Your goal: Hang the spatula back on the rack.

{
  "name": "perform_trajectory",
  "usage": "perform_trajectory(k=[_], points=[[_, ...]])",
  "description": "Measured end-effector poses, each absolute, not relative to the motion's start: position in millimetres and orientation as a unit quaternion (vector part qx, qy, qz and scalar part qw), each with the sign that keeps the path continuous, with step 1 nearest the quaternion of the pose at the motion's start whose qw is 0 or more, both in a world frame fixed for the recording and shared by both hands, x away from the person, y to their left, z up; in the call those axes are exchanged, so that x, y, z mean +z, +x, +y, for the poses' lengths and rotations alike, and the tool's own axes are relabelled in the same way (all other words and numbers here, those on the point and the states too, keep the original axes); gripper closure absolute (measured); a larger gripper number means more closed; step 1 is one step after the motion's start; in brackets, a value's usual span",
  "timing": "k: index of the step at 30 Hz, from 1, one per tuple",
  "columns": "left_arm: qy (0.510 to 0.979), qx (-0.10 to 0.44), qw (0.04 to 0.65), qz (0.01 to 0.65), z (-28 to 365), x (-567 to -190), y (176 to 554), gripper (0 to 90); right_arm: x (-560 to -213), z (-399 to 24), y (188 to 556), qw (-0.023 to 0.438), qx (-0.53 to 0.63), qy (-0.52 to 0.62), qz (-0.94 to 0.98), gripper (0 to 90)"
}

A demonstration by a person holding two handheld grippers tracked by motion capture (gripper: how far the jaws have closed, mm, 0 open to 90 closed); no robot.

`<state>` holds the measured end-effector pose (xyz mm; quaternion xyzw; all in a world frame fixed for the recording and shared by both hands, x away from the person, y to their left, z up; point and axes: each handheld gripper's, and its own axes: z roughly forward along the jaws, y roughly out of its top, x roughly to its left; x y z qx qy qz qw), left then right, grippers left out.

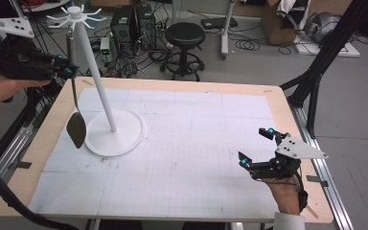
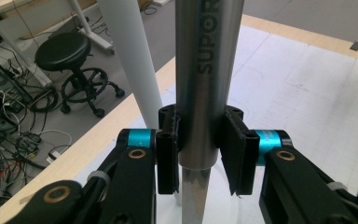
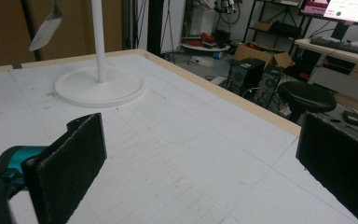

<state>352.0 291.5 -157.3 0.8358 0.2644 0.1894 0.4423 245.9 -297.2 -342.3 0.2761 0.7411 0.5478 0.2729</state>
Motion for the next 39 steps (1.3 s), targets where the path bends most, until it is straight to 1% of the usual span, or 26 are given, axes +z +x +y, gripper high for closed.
perform_trajectory(k=[9,14,21,28,32,38,39], points=[[0.839,0.199,0.432,0.266,290.2,-161.0,355.5,68.8,-342.2,-297.4,245.9,0.273,0.548,0.276,0.741,0.8],[0.834,0.204,0.435,0.272,293.1,-167.5,356.6,68.3,-341.9,-297.3,245.8,0.273,0.548,0.275,0.741,0.8],[0.821,0.205,0.456,0.277,296.7,-175.7,355.8,66.7,-342.4,-296.8,246.4,0.274,0.549,0.273,0.741,0.9],[0.81,0.207,0.477,0.272,302.6,-182.6,346.3,65.5,-341.9,-296.2,246.2,0.273,0.549,0.271,0.742,0.8],[0.806,0.207,0.482,0.272,309.2,-187.8,339.9,62.5,-341.6,-295.0,246.1,0.273,0.548,0.271,0.742,0.8],[0.794,0.199,0.509,0.267,320.2,-196.4,326.8,60.1,-341.4,-293.0,246.1,0.273,0.548,0.269,0.744,0.8],[0.792,0.197,0.514,0.264,321.4,-197.9,324.2,57.9,-340.9,-292.6,245.7,0.272,0.548,0.27,0.744,0.8]])
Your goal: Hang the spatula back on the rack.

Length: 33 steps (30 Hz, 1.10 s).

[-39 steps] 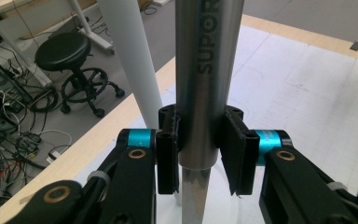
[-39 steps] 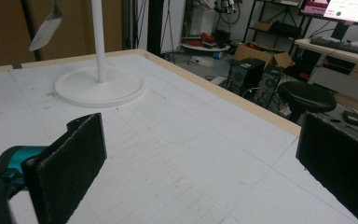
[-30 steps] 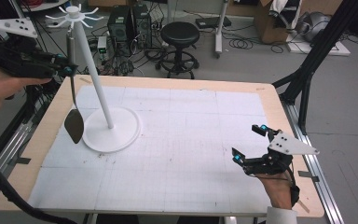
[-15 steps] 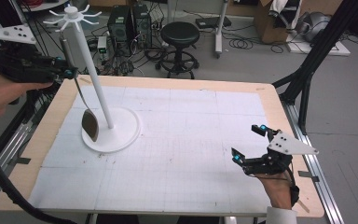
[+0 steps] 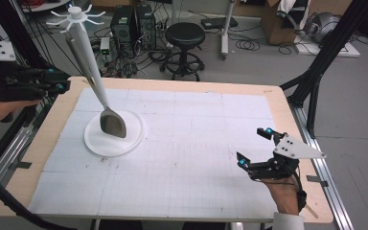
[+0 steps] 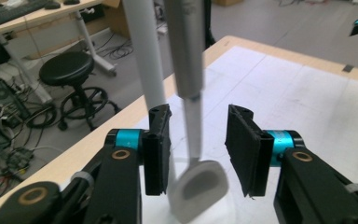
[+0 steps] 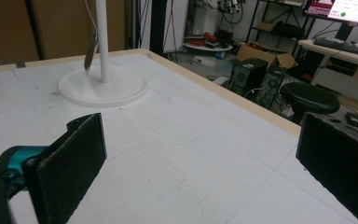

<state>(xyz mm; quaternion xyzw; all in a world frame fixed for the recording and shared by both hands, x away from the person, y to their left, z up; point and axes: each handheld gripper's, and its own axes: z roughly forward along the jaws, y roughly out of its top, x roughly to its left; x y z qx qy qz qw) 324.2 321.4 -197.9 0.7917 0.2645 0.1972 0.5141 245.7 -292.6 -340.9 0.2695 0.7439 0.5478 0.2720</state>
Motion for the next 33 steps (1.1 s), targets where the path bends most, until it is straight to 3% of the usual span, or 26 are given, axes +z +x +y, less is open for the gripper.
perform_trajectory(k=[9,14,17,18,21,23,33], points=[[0.785,0.208,0.528,0.248,332.4,-207.1,304.6,48.5,-338.6,-292.1,244.2,0.272,0.55,0.269,0.742,0.8],[0.79,0.218,0.521,0.238,334.8,-211.1,292.7,29.3,-338.5,-292.0,244.1,0.273,0.549,0.269,0.743,0.8],[0.791,0.219,0.527,0.222,333.7,-214.9,285.4,24.8,-338.1,-291.7,244.2,0.273,0.549,0.268,0.743,0.8],[0.792,0.22,0.524,0.224,332.5,-215.8,283.4,16.1,-338.1,-291.3,244.2,0.273,0.55,0.269,0.742,0.8],[0.792,0.217,0.53,0.214,328.1,-221.7,276.4,10.5,-338.4,-290.7,244.7,0.272,0.55,0.266,0.743,0.8],[0.79,0.217,0.529,0.221,324.8,-227.5,272.7,1.7,-338.7,-290.4,244.9,0.273,0.55,0.266,0.743,0.8],[0.777,0.212,0.548,0.226,311.7,-261.8,263.0,1.7,-339.4,-290.7,244.9,0.271,0.549,0.268,0.744,0.8]])
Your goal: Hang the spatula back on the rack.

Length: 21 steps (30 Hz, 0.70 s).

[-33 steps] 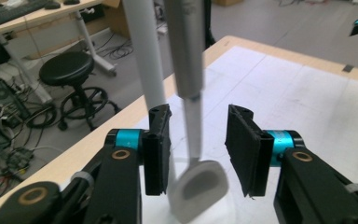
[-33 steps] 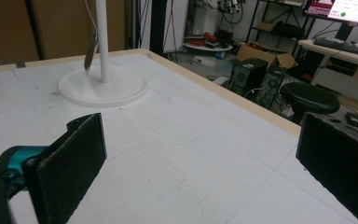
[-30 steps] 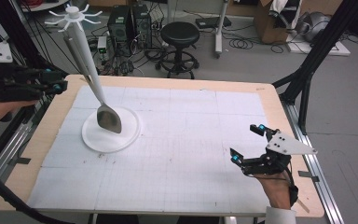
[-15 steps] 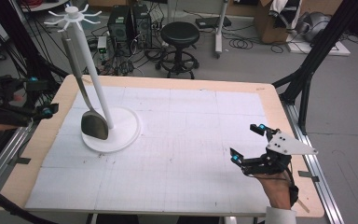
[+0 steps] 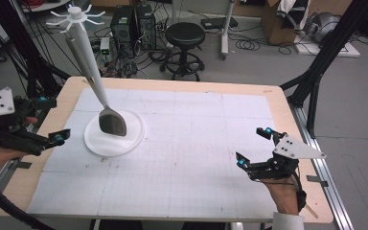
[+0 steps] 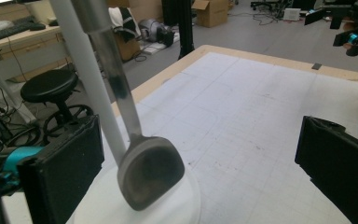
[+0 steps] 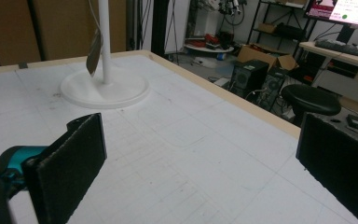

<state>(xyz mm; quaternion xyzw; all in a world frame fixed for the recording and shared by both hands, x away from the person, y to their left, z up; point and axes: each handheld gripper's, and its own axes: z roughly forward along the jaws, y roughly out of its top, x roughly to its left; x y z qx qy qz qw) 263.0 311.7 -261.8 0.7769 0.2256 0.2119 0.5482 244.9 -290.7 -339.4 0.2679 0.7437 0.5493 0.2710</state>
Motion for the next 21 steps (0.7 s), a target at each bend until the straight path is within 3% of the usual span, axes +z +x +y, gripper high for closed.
perform_trajectory(k=[21], points=[[0.752,0.211,0.578,0.237,288.9,-353.6,256.5,1.7,-342.0,-293.4,245.7,0.269,0.55,0.27,0.743,0.8]])
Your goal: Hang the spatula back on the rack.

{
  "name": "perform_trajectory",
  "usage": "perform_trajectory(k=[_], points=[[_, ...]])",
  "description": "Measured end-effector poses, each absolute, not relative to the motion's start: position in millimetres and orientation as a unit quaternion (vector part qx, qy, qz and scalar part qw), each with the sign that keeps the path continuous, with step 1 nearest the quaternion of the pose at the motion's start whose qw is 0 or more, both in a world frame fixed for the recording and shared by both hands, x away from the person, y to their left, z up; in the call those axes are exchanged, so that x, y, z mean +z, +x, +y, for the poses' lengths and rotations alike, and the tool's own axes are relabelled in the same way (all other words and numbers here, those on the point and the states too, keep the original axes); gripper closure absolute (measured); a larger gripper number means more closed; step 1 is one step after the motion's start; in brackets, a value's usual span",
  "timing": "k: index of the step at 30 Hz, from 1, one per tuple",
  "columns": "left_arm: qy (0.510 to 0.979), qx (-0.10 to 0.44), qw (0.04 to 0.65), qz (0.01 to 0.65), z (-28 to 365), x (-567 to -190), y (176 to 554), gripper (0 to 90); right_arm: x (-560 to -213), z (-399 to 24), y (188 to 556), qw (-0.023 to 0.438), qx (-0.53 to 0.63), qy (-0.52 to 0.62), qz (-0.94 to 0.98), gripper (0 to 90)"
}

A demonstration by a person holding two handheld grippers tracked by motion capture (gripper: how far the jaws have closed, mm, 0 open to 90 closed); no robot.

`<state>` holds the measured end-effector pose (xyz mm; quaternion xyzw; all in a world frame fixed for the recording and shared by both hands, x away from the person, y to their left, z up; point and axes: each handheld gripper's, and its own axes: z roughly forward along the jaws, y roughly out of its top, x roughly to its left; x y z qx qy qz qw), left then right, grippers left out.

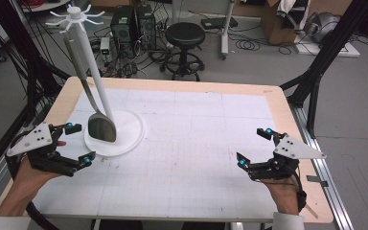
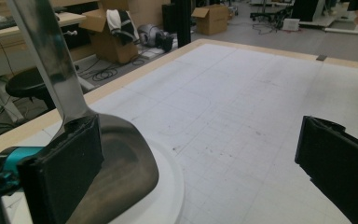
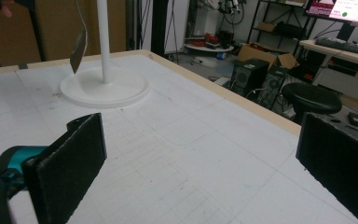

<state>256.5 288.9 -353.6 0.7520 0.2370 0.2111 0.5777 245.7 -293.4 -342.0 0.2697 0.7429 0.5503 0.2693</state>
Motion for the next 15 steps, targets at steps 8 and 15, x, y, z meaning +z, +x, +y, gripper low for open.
perform_trajectory(k=[8,15], points=[[0.744,0.213,0.584,0.244,298.0,-356.2,254.5,1.7,-344.3,-292.2,246.1,0.267,0.552,0.268,0.744,0.8],[0.74,0.215,0.586,0.249,303.3,-356.6,254.1,1.7,-345.4,-291.3,246.3,0.264,0.55,0.27,0.745,0.8]])
